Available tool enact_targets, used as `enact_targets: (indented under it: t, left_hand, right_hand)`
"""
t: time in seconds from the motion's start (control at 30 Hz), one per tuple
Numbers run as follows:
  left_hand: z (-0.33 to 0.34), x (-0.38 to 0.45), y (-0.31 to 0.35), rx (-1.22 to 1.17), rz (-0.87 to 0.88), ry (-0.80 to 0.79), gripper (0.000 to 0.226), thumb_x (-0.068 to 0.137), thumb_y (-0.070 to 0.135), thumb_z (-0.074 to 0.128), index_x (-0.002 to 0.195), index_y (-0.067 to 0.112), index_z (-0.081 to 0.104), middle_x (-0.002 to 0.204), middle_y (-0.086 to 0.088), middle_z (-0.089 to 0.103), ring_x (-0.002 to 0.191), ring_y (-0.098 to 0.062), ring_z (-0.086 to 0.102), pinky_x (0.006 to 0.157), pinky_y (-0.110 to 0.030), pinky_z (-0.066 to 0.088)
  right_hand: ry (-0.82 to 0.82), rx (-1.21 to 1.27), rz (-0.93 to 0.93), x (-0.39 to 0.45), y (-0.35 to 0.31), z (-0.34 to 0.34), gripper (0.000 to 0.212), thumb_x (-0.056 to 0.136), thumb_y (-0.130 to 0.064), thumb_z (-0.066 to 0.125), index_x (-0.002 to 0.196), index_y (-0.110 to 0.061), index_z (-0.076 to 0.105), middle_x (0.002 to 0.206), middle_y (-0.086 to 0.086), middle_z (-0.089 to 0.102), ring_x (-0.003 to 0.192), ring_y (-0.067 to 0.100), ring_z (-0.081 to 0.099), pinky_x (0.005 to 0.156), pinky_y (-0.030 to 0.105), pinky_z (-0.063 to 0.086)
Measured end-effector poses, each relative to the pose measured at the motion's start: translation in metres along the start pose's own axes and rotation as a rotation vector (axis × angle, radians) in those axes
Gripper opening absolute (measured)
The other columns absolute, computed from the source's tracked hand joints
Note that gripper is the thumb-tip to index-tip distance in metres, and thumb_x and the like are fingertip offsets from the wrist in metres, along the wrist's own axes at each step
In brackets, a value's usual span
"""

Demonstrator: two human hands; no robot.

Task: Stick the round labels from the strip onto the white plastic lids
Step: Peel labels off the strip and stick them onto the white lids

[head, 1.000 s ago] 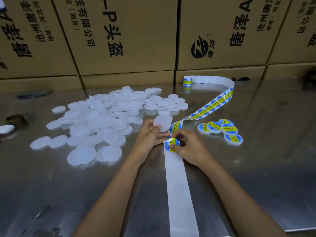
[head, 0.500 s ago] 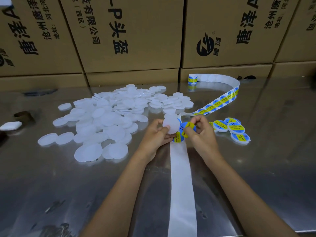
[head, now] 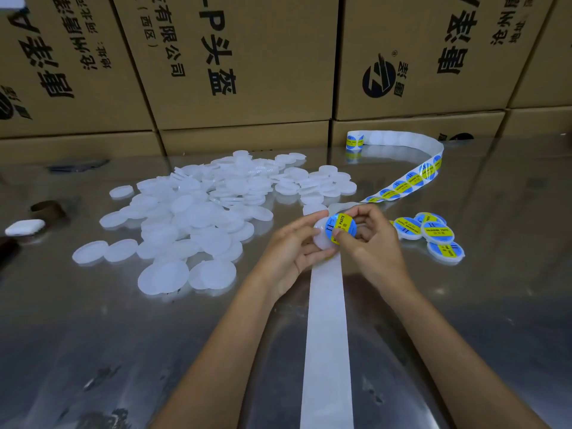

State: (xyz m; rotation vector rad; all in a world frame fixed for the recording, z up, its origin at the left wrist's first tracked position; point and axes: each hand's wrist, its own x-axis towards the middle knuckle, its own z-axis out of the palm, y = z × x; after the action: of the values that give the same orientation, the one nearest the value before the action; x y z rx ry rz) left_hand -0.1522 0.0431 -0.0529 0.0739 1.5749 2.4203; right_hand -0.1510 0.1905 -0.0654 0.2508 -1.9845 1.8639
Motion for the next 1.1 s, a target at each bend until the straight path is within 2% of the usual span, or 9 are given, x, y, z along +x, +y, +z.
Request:
enact_targets:
  t: [0.13, 0.3, 0.5, 0.67, 0.77, 0.83, 0.97, 1.03, 1.1]
  left_hand:
    - [0.001, 0.0, 0.001, -0.037, -0.017, -0.03, 0.037, 0.1, -0.001, 0.043, 0.131, 0.008, 0.062, 0.116, -0.018, 0.072, 0.105, -0.032, 0.072, 0.076, -0.034, 0.061]
    - [0.003, 0.001, 0.0, -0.022, -0.011, -0.027, 0.038, 0.1, 0.0, 0.045, 0.132, 0.01, 0.061, 0.119, -0.017, 0.072, 0.107, -0.033, 0.071, 0.079, -0.035, 0.061]
    - [0.004, 0.002, -0.001, -0.016, -0.003, -0.02, 0.038, 0.1, 0.0, 0.047, 0.132, 0.011, 0.062, 0.119, -0.016, 0.072, 0.107, -0.032, 0.071, 0.082, -0.036, 0.061]
    - [0.005, 0.001, -0.002, -0.01, 0.016, -0.034, 0.038, 0.1, 0.001, 0.046, 0.133, 0.012, 0.061, 0.118, -0.016, 0.072, 0.106, -0.03, 0.071, 0.08, -0.034, 0.061]
    - [0.004, 0.001, 0.001, -0.062, 0.023, -0.045, 0.035, 0.101, 0.001, 0.045, 0.128, 0.014, 0.063, 0.117, -0.015, 0.073, 0.105, -0.029, 0.072, 0.08, -0.035, 0.061]
    - [0.003, 0.001, 0.003, -0.136, 0.018, -0.06, 0.033, 0.101, 0.001, 0.044, 0.125, 0.012, 0.064, 0.118, -0.016, 0.072, 0.104, -0.029, 0.073, 0.079, -0.035, 0.062]
    - [0.003, 0.001, 0.003, -0.207, 0.004, -0.123, 0.033, 0.1, 0.002, 0.046, 0.128, 0.01, 0.062, 0.12, -0.018, 0.071, 0.106, -0.03, 0.072, 0.082, -0.035, 0.061]
    - [0.004, 0.002, 0.001, -0.181, 0.005, -0.139, 0.034, 0.099, 0.003, 0.046, 0.128, 0.011, 0.063, 0.121, -0.019, 0.07, 0.108, -0.031, 0.071, 0.084, -0.035, 0.06]
    - [0.003, 0.002, 0.001, -0.145, 0.002, -0.145, 0.034, 0.099, 0.004, 0.046, 0.126, 0.013, 0.065, 0.121, -0.018, 0.07, 0.11, -0.031, 0.07, 0.085, -0.036, 0.06]
  right_hand:
    - [-0.018, -0.097, -0.061, -0.001, 0.003, 0.002, 0.032, 0.081, 0.001, 0.071, 0.092, -0.025, 0.056, 0.089, -0.012, 0.064, 0.07, 0.007, 0.059, 0.058, 0.011, 0.042]
    - [-0.015, -0.178, -0.107, -0.002, 0.006, 0.002, 0.03, 0.078, -0.004, 0.073, 0.093, -0.025, 0.057, 0.083, -0.024, 0.062, 0.068, 0.003, 0.059, 0.057, 0.01, 0.041]
    - [-0.005, -0.247, -0.113, -0.002, 0.008, -0.001, 0.028, 0.078, -0.011, 0.076, 0.095, -0.025, 0.058, 0.086, -0.019, 0.064, 0.074, 0.009, 0.063, 0.062, 0.021, 0.051]
    - [0.02, -0.281, -0.112, -0.001, 0.012, 0.0, 0.029, 0.077, -0.015, 0.078, 0.097, -0.024, 0.059, 0.088, -0.018, 0.063, 0.07, 0.005, 0.059, 0.061, 0.015, 0.045]
    - [0.068, -0.345, -0.134, 0.0, 0.013, -0.002, 0.042, 0.075, -0.023, 0.081, 0.108, -0.031, 0.056, 0.093, -0.011, 0.056, 0.073, 0.004, 0.052, 0.065, 0.018, 0.043]
    - [0.091, -0.322, -0.079, 0.001, 0.013, -0.004, 0.053, 0.072, -0.035, 0.084, 0.112, -0.038, 0.05, 0.093, -0.009, 0.053, 0.074, 0.006, 0.05, 0.067, 0.02, 0.044]
    - [0.039, -0.342, -0.033, 0.0, 0.013, -0.004, 0.045, 0.067, -0.061, 0.079, 0.088, -0.03, 0.055, 0.082, -0.012, 0.059, 0.072, 0.005, 0.051, 0.064, 0.02, 0.043]
    - [0.017, -0.382, -0.078, -0.001, 0.015, -0.004, 0.044, 0.072, -0.063, 0.073, 0.072, -0.026, 0.048, 0.063, -0.012, 0.052, 0.058, 0.006, 0.044, 0.054, 0.019, 0.038]
    - [0.02, -0.416, -0.114, -0.002, 0.015, -0.006, 0.047, 0.079, -0.059, 0.069, 0.068, -0.023, 0.042, 0.056, -0.012, 0.044, 0.053, 0.007, 0.039, 0.049, 0.019, 0.033]
